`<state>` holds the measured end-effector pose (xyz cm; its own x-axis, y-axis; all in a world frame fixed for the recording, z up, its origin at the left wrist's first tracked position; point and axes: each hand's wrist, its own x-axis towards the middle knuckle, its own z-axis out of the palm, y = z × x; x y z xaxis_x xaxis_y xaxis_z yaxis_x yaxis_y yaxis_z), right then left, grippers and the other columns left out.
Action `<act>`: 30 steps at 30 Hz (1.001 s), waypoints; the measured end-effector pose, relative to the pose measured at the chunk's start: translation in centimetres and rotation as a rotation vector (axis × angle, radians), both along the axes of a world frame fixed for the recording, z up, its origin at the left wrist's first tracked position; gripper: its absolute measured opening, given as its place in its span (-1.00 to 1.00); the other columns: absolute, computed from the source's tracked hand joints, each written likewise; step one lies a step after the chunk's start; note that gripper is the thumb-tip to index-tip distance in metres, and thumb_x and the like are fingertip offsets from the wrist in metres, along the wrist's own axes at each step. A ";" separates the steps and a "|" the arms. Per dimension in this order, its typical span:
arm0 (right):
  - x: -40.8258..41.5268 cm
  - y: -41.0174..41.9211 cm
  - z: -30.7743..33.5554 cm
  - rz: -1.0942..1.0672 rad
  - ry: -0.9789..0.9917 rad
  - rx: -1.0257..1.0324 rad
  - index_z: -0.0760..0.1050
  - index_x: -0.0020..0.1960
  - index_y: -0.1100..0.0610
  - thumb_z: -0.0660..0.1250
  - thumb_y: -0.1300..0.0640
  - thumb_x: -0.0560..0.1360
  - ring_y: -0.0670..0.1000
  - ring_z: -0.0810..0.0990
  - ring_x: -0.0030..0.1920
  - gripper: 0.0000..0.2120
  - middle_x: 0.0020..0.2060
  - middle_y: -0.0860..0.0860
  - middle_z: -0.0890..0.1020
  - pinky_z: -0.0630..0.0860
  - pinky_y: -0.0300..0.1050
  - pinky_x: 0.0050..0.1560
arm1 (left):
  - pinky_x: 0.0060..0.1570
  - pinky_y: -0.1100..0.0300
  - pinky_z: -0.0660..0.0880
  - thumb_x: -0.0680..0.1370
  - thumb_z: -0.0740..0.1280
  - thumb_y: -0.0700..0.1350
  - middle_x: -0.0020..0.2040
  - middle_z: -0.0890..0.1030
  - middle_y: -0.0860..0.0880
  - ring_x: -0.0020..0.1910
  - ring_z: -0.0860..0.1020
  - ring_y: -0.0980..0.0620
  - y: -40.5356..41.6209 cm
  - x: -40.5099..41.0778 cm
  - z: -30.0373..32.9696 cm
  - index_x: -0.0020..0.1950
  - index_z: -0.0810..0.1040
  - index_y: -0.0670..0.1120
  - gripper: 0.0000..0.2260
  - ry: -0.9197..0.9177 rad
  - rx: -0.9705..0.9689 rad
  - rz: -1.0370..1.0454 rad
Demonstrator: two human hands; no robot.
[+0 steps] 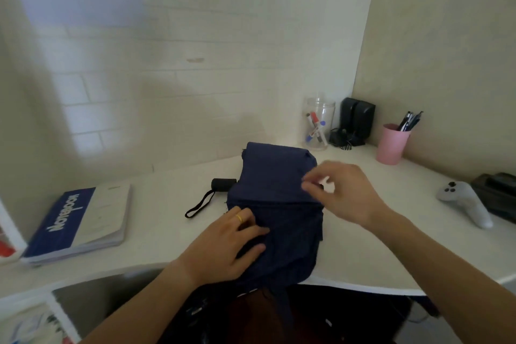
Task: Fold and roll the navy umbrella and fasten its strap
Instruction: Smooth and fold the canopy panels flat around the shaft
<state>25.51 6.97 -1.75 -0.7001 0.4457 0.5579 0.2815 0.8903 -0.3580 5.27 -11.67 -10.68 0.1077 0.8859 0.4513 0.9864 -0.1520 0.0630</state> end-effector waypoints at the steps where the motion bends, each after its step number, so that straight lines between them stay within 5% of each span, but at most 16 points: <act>1: -1.1 0.7 1.1 -0.085 0.092 0.017 0.68 0.07 -0.03 0.46 -0.04 0.48 -0.07 0.62 -0.04 -0.81 -0.01 -0.10 0.69 0.58 0.00 0.07 | 0.11 0.17 0.48 0.67 0.21 0.14 0.12 0.50 0.04 0.05 0.46 0.10 -0.1 0.1 0.0 0.36 0.58 0.02 -0.65 0.000 0.012 -0.005; 4: -4.5 2.5 3.3 -0.191 -0.021 -0.104 0.44 0.44 0.02 0.43 -0.20 0.47 0.05 0.53 0.30 -0.39 0.30 -0.02 0.58 0.45 0.01 0.30 | 0.10 0.16 0.48 0.65 0.25 0.15 0.14 0.51 0.03 0.05 0.48 0.08 -0.2 0.1 -0.1 0.34 0.59 0.01 -0.64 0.002 0.025 -0.026; 6: -6.0 3.3 3.7 -0.157 -0.144 -0.250 0.35 0.50 0.07 0.46 -0.15 0.46 0.05 0.54 0.30 -0.30 0.28 -0.01 0.61 0.43 -0.04 0.29 | 0.09 0.15 0.48 0.63 0.26 0.16 0.14 0.53 0.03 0.05 0.48 0.07 -0.4 0.1 -0.1 0.33 0.59 0.00 -0.63 -0.012 0.032 -0.033; 11: -4.8 1.8 2.9 -0.043 -0.048 -0.162 0.71 0.07 0.02 0.50 0.21 0.45 -0.13 0.62 -0.07 -0.79 -0.07 -0.09 0.69 0.58 -0.17 0.14 | 0.07 0.13 0.50 0.60 0.31 0.19 0.11 0.56 0.03 0.03 0.51 0.06 -0.6 -0.1 -0.5 0.23 0.62 -0.01 -0.65 -0.054 0.074 -0.026; 16: -0.8 -2.6 -1.0 0.108 0.044 0.097 0.71 -0.08 -0.02 0.56 0.24 0.37 -0.12 0.57 0.01 -0.80 -0.06 -0.15 0.66 0.44 -0.34 0.09 | 0.02 0.13 0.53 0.56 0.35 0.17 0.00 0.63 0.08 -0.02 0.56 0.08 -0.8 0.0 -0.3 0.06 0.62 0.02 -0.76 -0.138 0.156 0.035; 19: 0.1 -4.4 -3.5 0.131 0.030 0.174 0.69 -0.06 -0.02 0.55 0.21 0.37 -0.07 0.59 -0.01 -0.80 -0.08 -0.17 0.68 0.50 -0.15 0.09 | -0.15 0.04 0.56 0.53 0.41 0.10 -0.18 0.62 0.14 -0.20 0.58 0.16 -0.9 0.2 0.3 -0.06 0.49 0.03 -0.81 -0.351 0.212 0.115; 21: 0.4 -5.1 -4.9 0.127 0.036 0.209 0.68 -0.05 -0.03 0.54 0.18 0.38 -0.06 0.61 -0.02 -0.81 -0.08 -0.17 0.68 0.49 -0.09 0.06 | -0.18 0.05 0.60 0.48 0.50 0.05 -0.20 0.64 0.14 -0.23 0.63 0.15 -1.1 0.5 0.3 0.00 0.41 0.04 -0.71 -0.581 0.287 0.172; 24: 0.8 -5.2 -6.5 0.153 0.042 0.228 0.68 -0.03 -0.04 0.53 0.15 0.41 -0.05 0.62 -0.01 -0.84 -0.06 -0.17 0.68 0.48 -0.08 0.05 | -0.15 0.27 0.59 0.38 0.61 0.02 0.05 0.55 0.15 -0.09 0.61 0.14 -1.5 1.0 -0.1 0.30 0.31 0.08 -0.37 -0.764 0.405 0.233; 27: 1.3 -5.3 -7.1 0.217 0.018 0.265 0.68 0.00 -0.04 0.47 0.09 0.50 -0.07 0.62 0.02 -0.90 -0.03 -0.17 0.68 0.49 -0.08 0.08 | -0.05 0.34 0.50 0.40 0.61 -0.08 0.19 0.41 0.02 0.03 0.47 0.10 -2.0 0.8 -0.2 0.39 0.48 0.04 -0.39 -0.440 0.453 0.266; 30: 1.9 -5.5 -7.2 0.241 -0.038 0.326 0.67 0.06 -0.01 0.40 0.10 0.52 -0.03 0.61 0.02 -0.86 0.00 -0.13 0.67 0.48 -0.11 0.06 | 0.06 0.08 0.56 0.40 0.59 -0.20 0.18 0.56 -0.09 0.13 0.53 -0.06 -2.8 0.2 0.1 0.05 0.69 -0.05 -0.75 -0.007 0.449 0.138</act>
